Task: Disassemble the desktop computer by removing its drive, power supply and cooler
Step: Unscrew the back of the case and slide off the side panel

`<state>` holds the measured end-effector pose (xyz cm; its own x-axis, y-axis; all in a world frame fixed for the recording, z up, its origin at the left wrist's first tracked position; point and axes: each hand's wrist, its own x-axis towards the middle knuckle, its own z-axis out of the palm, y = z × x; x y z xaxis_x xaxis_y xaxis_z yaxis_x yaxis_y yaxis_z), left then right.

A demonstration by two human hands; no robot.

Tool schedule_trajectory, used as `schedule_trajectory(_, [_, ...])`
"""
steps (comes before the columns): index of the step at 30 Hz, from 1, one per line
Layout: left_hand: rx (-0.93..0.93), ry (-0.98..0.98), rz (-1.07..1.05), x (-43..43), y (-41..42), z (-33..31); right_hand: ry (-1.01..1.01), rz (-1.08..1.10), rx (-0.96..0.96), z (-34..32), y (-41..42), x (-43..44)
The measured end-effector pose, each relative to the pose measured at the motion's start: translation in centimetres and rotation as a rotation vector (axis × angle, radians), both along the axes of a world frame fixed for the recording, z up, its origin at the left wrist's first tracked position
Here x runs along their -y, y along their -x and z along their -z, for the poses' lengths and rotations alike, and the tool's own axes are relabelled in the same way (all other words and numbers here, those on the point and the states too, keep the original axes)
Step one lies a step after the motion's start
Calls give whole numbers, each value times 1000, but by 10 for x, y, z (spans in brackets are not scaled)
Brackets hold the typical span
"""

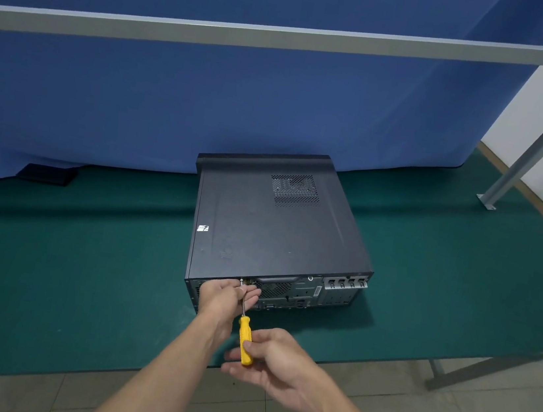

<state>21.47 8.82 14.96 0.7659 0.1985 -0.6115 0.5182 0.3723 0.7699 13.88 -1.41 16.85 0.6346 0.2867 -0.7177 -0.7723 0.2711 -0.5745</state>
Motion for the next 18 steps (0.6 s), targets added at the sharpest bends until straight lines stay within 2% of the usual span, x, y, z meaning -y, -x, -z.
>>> schedule_trajectory(4, [-35, -107, -11, -2, 1, 3, 353, -34, 159, 2, 3, -8])
schedule_trajectory(6, [-27, -168, -10, -1, 1, 5, 441, -45, 185, 3, 5, -11])
schedule_trajectory(9, [-24, -158, -7, 1, -1, 3, 371, -23, 162, 2, 4, -8])
schedule_trajectory(13, [-22, -45, 1, 1, -1, -2, 52, 16, 31, -2, -2, 1])
schedule_trajectory(15, [-26, -15, 3, -1, 1, -1, 112, -15, 75, 0, -1, 1])
schedule_trajectory(18, [-37, -69, -11, -3, 3, 0, 334, -36, 169, 3, 1, -8])
